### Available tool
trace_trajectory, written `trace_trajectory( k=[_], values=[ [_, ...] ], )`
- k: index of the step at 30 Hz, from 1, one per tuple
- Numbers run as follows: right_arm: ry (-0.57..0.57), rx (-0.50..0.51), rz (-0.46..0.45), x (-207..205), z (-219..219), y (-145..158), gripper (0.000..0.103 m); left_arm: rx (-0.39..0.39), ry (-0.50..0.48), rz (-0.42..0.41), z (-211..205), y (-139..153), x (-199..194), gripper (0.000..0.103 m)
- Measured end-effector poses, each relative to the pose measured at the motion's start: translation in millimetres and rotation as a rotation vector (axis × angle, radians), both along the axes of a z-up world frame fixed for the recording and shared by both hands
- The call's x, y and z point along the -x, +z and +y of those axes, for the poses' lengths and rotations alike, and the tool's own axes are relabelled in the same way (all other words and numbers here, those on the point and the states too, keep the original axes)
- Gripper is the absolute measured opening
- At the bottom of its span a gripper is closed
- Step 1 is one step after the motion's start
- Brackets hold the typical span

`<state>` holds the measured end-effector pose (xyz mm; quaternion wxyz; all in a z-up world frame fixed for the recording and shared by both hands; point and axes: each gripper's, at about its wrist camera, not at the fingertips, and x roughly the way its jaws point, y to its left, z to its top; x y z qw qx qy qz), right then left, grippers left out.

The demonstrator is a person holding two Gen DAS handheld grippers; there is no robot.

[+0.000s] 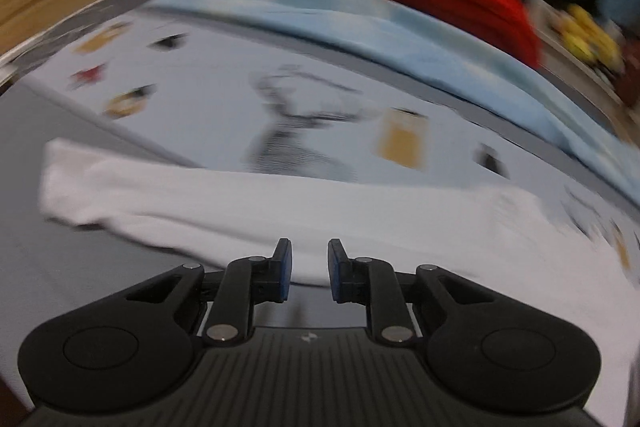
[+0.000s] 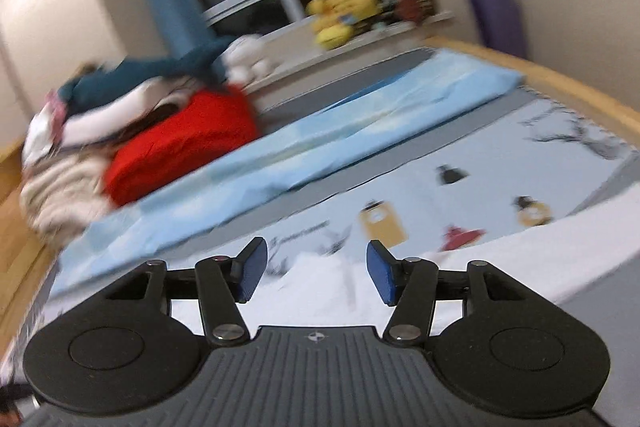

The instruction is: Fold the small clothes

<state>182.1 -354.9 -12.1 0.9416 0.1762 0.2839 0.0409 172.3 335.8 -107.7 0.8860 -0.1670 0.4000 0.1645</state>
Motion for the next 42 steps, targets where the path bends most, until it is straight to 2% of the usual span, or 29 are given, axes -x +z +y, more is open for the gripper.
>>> trace_trajectory(
  k=[2, 4, 6, 8, 11, 14, 16, 17, 18, 19, 20, 22, 24, 25, 26, 27, 28, 31, 34, 37, 39, 40, 41, 42],
  values=[
    [-0.016, 0.064, 0.108, -2.3, 25.4, -18.5, 0.057, 0.018, 0.086, 0.020, 42.0, -11.2, 5.1, 0.021],
    [-0.023, 0.020, 0.213, -18.0, 30.3, -34.8, 0.056, 0.050, 0.183, 0.042, 86.9, -25.1, 12.3, 0.023],
    [-0.005, 0.007, 0.224, -34.3, 34.7, -40.5, 0.054, 0.097, 0.284, 0.065, 125.8, -41.2, 19.9, 0.029],
    [0.011, 0.070, 0.202, -41.9, 43.6, -40.0, 0.054, 0.157, 0.383, 0.068, 159.9, -55.2, 32.8, 0.042],
    [0.042, 0.114, 0.183, -52.5, 54.6, -39.1, 0.054, 0.248, 0.531, 0.055, 202.4, -71.6, 51.0, 0.042],
    [0.054, 0.093, 0.197, -65.8, 58.3, -43.7, 0.054, 0.326, 0.629, -0.017, 230.6, -83.1, 61.1, 0.042],
    [0.054, 0.086, 0.204, -69.0, 58.9, -46.7, 0.054, 0.311, 0.627, -0.040, 235.1, -82.1, 55.5, 0.041],
    [0.052, 0.086, 0.206, -69.9, 60.1, -47.3, 0.054, 0.272, 0.609, -0.030, 236.1, -80.8, 48.4, 0.036],
    [0.049, 0.088, 0.210, -71.6, 61.9, -48.0, 0.054, 0.226, 0.597, -0.018, 236.2, -80.1, 42.6, 0.026],
    [0.046, 0.090, 0.214, -73.9, 63.8, -49.4, 0.054, 0.180, 0.589, -0.005, 236.4, -78.2, 37.2, 0.008],
    [0.039, 0.090, 0.218, -75.4, 65.6, -51.1, 0.054, 0.152, 0.583, -0.004, 237.4, -74.3, 33.0, 0.007],
    [0.027, 0.084, 0.221, -77.9, 67.5, -53.0, 0.054, 0.125, 0.579, -0.063, 233.0, -59.9, 29.8, 0.008],
    [0.020, 0.073, 0.227, -79.9, 69.3, -54.5, 0.054, 0.133, 0.583, -0.190, 233.3, -34.2, 35.2, 0.024],
    [0.020, 0.067, 0.231, -80.6, 70.3, -54.9, 0.054, 0.139, 0.589, -0.243, 235.8, -26.5, 37.3, 0.057],
    [0.021, 0.062, 0.234, -81.1, 72.1, -55.4, 0.054, 0.132, 0.610, -0.294, 237.7, -19.4, 43.4, 0.077],
    [0.022, 0.058, 0.239, -81.5, 74.0, -56.5, 0.054, 0.127, 0.633, -0.310, 239.9, -16.4, 47.0, 0.079],
    [0.026, 0.056, 0.245, -81.7, 76.6, -57.8, 0.054, 0.151, 0.653, -0.287, 245.8, -20.1, 49.6, 0.077],
    [0.055, 0.060, 0.262, -82.0, 85.6, -60.8, 0.054, 0.269, 0.745, -0.148, 257.8, -45.4, 57.3, 0.049],
    [0.077, 0.080, 0.251, -81.1, 92.4, -59.1, 0.054, 0.399, 0.821, -0.109, 261.0, -66.2, 73.9, 0.048],
    [0.082, 0.087, 0.249, -80.4, 94.1, -57.8, 0.054, 0.434, 0.830, -0.106, 261.3, -70.9, 77.2, 0.048],
    [0.081, 0.083, 0.252, -79.9, 92.9, -58.1, 0.054, 0.407, 0.787, -0.100, 257.8, -72.4, 69.3, 0.048],
    [0.078, 0.085, 0.254, -79.3, 91.9, -58.0, 0.054, 0.381, 0.767, -0.095, 254.7, -72.2, 64.6, 0.037],
    [0.072, 0.086, 0.255, -78.5, 90.3, -57.6, 0.054, 0.363, 0.744, -0.088, 252.1, -72.0, 59.7, 0.012],
    [0.066, 0.085, 0.256, -77.9, 88.1, -57.3, 0.054, 0.356, 0.732, -0.082, 247.9, -72.2, 55.7, 0.006]
  ],
)
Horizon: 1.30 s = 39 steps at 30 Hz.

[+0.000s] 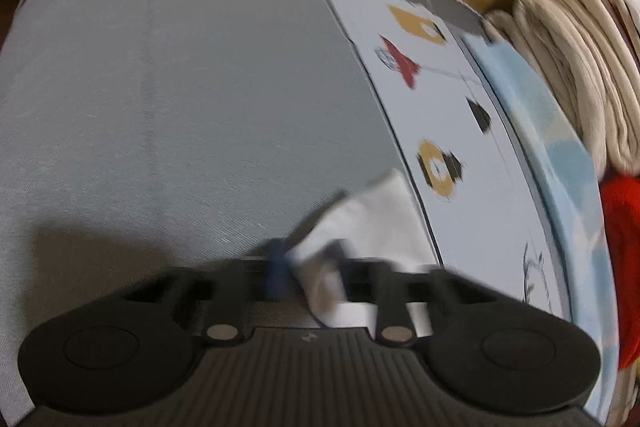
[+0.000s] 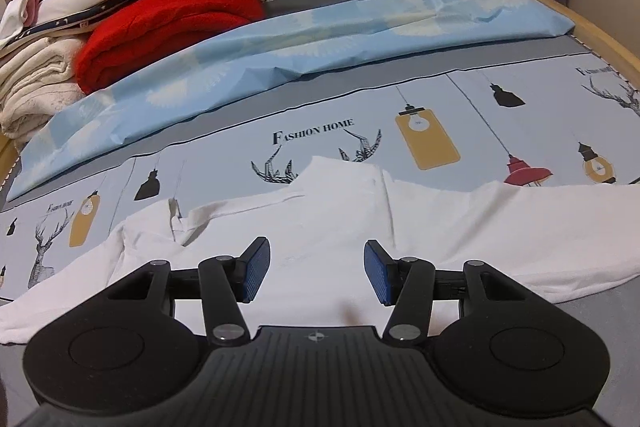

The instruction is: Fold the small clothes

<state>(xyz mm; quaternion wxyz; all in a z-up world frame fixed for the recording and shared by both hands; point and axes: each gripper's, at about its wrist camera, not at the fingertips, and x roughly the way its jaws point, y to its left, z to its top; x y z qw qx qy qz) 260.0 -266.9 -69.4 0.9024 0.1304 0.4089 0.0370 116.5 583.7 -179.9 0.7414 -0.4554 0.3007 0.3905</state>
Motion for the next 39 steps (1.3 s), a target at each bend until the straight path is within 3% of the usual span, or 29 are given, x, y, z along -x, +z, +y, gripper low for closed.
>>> trace_trajectory(
  k=[2, 5, 8, 12, 14, 16, 19, 22, 23, 27, 31, 33, 36, 39],
  values=[
    [-0.020, 0.001, 0.004, 1.3, -5.9, 1.0, 0.054, -0.057, 0.016, 0.019, -9.5, 10.4, -3.3, 0.004],
    [-0.054, 0.030, 0.023, 2.5, -14.9, 0.3, 0.054, -0.162, -0.040, 0.013, -34.3, 37.5, -15.8, 0.004],
    [-0.076, 0.081, 0.047, 5.0, -19.0, -1.4, 0.054, -0.264, -0.175, -0.018, -82.4, 75.2, -41.2, 0.004],
    [-0.074, 0.051, 0.062, 8.6, -26.6, -3.4, 0.053, -0.281, -0.379, -0.089, -179.3, 107.5, -86.8, 0.004],
    [-0.072, 0.042, 0.053, 11.3, -27.9, -3.6, 0.040, -0.248, -0.491, -0.148, -245.4, 120.5, -109.8, 0.004],
    [-0.070, 0.042, 0.042, 13.7, -28.3, -4.5, 0.003, -0.171, -0.609, -0.224, -319.6, 131.0, -132.4, 0.004],
    [-0.088, 0.005, 0.046, 15.0, -34.2, -8.1, 0.002, -0.067, -0.818, -0.318, -431.6, 137.3, -151.2, 0.004],
    [-0.090, -0.063, 0.054, 11.2, -40.6, -12.2, 0.005, 0.176, -1.136, -0.351, -525.2, 131.3, -166.1, 0.013],
    [-0.088, -0.071, 0.052, 9.3, -41.1, -13.5, 0.005, 0.213, -1.215, -0.360, -542.4, 132.9, -167.3, 0.014],
    [-0.079, -0.106, 0.055, 2.3, -39.4, -23.3, 0.014, -0.054, -1.181, -0.328, -534.4, 149.3, -167.7, 0.016],
    [-0.055, -0.151, 0.141, -10.3, -26.8, -52.3, 0.015, -0.259, -1.034, -0.078, -490.2, 133.4, -185.5, 0.016],
    [-0.043, -0.188, 0.206, -19.8, -18.7, -69.3, 0.021, -0.238, -0.951, 0.011, -462.4, 120.1, -192.0, 0.016],
    [-0.040, -0.149, 0.272, -28.4, -5.7, -90.4, 0.034, -0.116, -0.874, 0.010, -431.0, 110.0, -197.3, 0.016],
    [-0.037, -0.167, 0.305, -34.5, 0.7, -102.1, 0.036, -0.094, -0.853, 0.004, -410.2, 114.2, -197.7, 0.016]
  ],
)
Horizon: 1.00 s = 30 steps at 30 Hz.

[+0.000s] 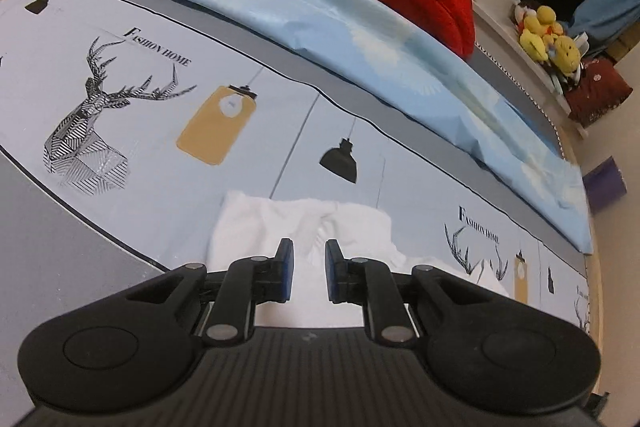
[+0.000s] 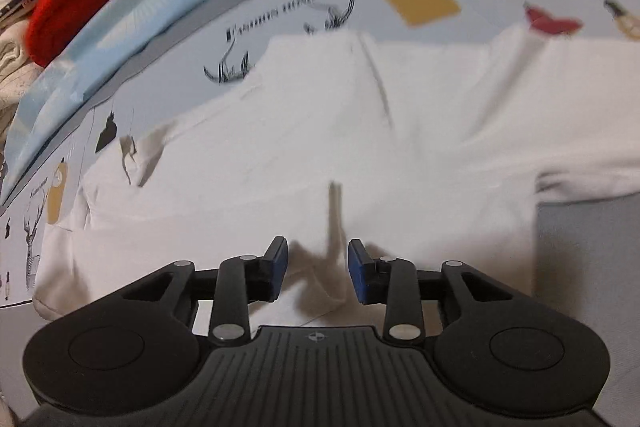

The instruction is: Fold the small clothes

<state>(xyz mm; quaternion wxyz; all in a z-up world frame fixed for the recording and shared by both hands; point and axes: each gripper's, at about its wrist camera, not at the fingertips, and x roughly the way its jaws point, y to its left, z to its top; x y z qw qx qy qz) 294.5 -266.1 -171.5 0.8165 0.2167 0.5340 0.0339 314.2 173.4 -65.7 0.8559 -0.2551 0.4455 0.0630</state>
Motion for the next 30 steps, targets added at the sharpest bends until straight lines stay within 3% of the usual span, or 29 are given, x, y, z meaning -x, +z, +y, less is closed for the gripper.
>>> trace_trajectory(
  k=[4, 5, 6, 10, 12, 14, 17, 18, 21, 24, 27, 30],
  values=[
    [0.007, 0.026, -0.028, -3.4, 8.0, -0.1, 0.035, 0.007, -0.007, 0.002, 6.2, 5.0, -1.9, 0.016],
    [0.015, 0.040, -0.053, -3.1, 9.9, 2.9, 0.029, 0.012, -0.008, 0.003, 6.7, 4.3, -3.3, 0.016],
    [0.016, 0.055, -0.080, -2.6, 11.0, 7.9, 0.003, 0.014, -0.008, 0.005, 11.7, 3.8, -2.3, 0.016],
    [-0.030, 0.048, -0.307, 0.9, 2.2, 57.0, 0.003, 0.006, -0.001, 0.006, 19.2, 3.1, -1.2, 0.016],
    [-0.062, 0.145, -0.369, 3.0, -6.5, 69.4, 0.003, -0.014, -0.005, 0.005, 22.2, 0.1, -1.9, 0.018],
    [-0.130, 0.242, -0.334, -1.3, -20.2, 61.7, 0.004, -0.048, -0.020, 0.030, 23.6, -8.3, -5.2, 0.020],
    [-0.184, 0.196, -0.286, -9.6, -41.0, 49.5, 0.010, -0.064, -0.031, 0.075, 25.4, -24.2, -9.3, 0.020],
    [-0.194, 0.195, -0.302, -9.7, -44.5, 52.0, 0.014, -0.064, -0.039, 0.086, 24.9, -29.1, -10.4, 0.020],
    [-0.264, 0.238, -0.386, -1.4, -51.1, 66.1, 0.042, -0.034, -0.093, 0.109, 18.5, -42.1, -13.6, 0.020],
    [-0.260, 0.140, -0.380, 0.8, -57.4, 63.6, 0.044, -0.044, -0.192, 0.124, 3.4, -56.4, -17.2, 0.020],
    [-0.188, 0.021, -0.298, -6.3, -57.0, 47.8, 0.044, -0.132, -0.299, 0.161, -10.6, -75.9, -17.3, 0.020],
    [-0.142, 0.007, -0.172, -13.6, -48.3, 27.6, 0.044, -0.279, -0.428, 0.205, -21.4, -92.9, -13.1, 0.020]
  ],
)
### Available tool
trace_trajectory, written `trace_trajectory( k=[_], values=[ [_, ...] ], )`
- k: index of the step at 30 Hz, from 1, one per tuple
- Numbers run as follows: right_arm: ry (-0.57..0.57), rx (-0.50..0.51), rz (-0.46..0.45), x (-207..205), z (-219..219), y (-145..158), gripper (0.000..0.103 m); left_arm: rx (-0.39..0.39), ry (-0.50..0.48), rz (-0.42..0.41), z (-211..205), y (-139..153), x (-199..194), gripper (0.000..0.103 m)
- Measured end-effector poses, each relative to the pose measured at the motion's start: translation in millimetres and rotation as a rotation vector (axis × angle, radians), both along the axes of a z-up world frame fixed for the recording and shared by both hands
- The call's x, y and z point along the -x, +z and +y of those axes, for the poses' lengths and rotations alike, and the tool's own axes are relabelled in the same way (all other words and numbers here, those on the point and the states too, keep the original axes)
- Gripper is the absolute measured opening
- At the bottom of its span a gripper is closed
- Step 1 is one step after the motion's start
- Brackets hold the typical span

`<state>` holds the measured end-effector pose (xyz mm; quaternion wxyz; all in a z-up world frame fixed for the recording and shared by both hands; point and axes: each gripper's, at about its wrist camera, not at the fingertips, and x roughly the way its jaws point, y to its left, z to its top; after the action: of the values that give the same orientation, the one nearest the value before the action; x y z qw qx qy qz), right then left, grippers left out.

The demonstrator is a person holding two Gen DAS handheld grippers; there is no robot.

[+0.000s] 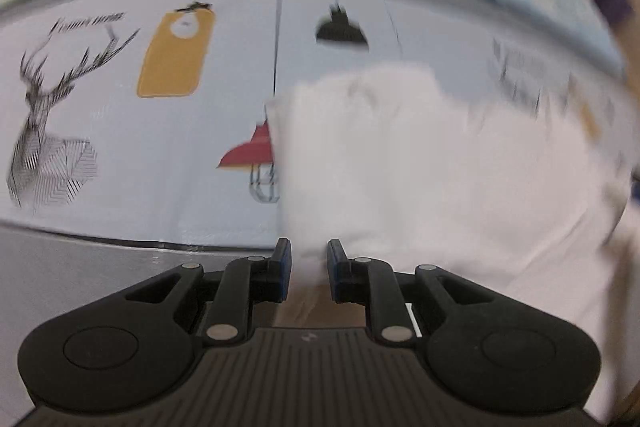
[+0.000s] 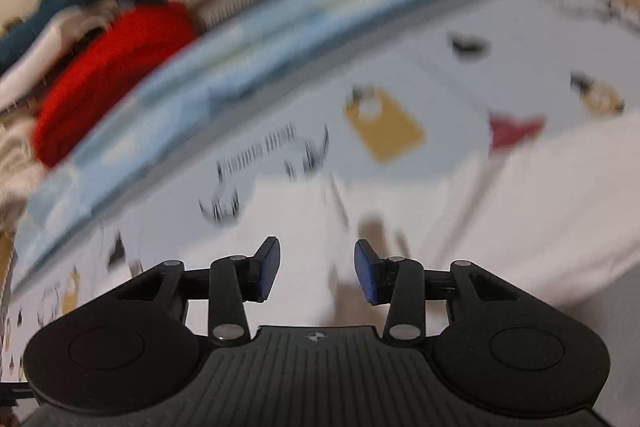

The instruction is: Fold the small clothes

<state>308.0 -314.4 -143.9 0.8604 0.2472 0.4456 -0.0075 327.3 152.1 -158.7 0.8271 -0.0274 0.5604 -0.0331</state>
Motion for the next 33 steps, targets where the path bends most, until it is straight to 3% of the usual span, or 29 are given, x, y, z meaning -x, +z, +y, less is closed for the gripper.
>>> trace_trajectory(
  k=[2, 5, 6, 8, 10, 11, 13, 14, 16, 18, 22, 26, 28, 30, 33],
  values=[
    [0.050, 0.046, 0.098, -5.8, 6.5, -13.7, 0.044, -0.025, -0.069, 0.051, -1.8, -11.0, 3.9, 0.020],
    [-0.003, 0.151, 0.183, -5.9, 3.7, -26.3, 0.043, -0.076, -0.147, 0.085, -5.6, -16.2, 10.5, 0.020],
    [-0.044, 0.181, 0.184, -5.5, 0.9, -22.5, 0.044, -0.082, -0.159, 0.082, -7.1, -13.9, 11.6, 0.020],
    [-0.097, 0.193, 0.097, -1.0, -3.0, -5.9, 0.046, -0.075, -0.153, 0.034, -8.9, -3.0, 12.5, 0.020],
    [-0.070, 0.116, 0.016, 1.3, -4.2, 3.5, 0.045, 0.000, -0.156, 0.018, -7.0, -1.2, 13.1, 0.020],
    [-0.033, 0.078, 0.020, -0.3, -3.5, 2.7, 0.045, 0.014, -0.156, 0.049, -6.1, -9.0, 12.9, 0.020],
    [0.037, 0.091, 0.129, -5.6, 1.4, -12.0, 0.046, -0.062, -0.177, 0.108, -9.5, -28.1, 14.0, 0.018],
    [0.027, 0.161, 0.211, -6.8, 2.5, -22.7, 0.046, -0.062, -0.186, 0.106, -10.2, -28.8, 14.8, 0.018],
    [-0.034, 0.200, 0.257, -4.4, -4.0, -28.1, 0.044, -0.034, -0.149, 0.079, -6.7, -18.4, 11.6, 0.019],
    [-0.061, 0.155, 0.203, -3.6, -7.8, -17.2, 0.045, 0.024, -0.077, -0.015, 3.5, -4.8, 7.2, 0.023],
    [-0.029, 0.228, 0.093, 2.7, -0.9, 1.3, 0.045, 0.107, 0.118, -0.143, 23.4, 0.8, -3.6, 0.032],
    [-0.058, 0.160, 0.105, 0.9, -11.0, 2.7, 0.045, 0.144, 0.205, -0.180, 26.5, -10.6, -18.4, 0.034],
    [-0.075, 0.151, 0.106, 0.7, -15.6, 5.7, 0.045, 0.154, 0.219, -0.161, 23.2, -18.6, -26.8, 0.033],
    [-0.087, 0.152, 0.102, 1.2, -21.1, 8.4, 0.045, 0.160, 0.199, -0.178, 20.8, -21.0, -33.5, 0.008],
    [-0.108, 0.135, 0.109, 7.0, -32.4, 12.3, 0.045, 0.095, 0.243, -0.198, 28.9, -17.5, -37.3, 0.004]
  ],
)
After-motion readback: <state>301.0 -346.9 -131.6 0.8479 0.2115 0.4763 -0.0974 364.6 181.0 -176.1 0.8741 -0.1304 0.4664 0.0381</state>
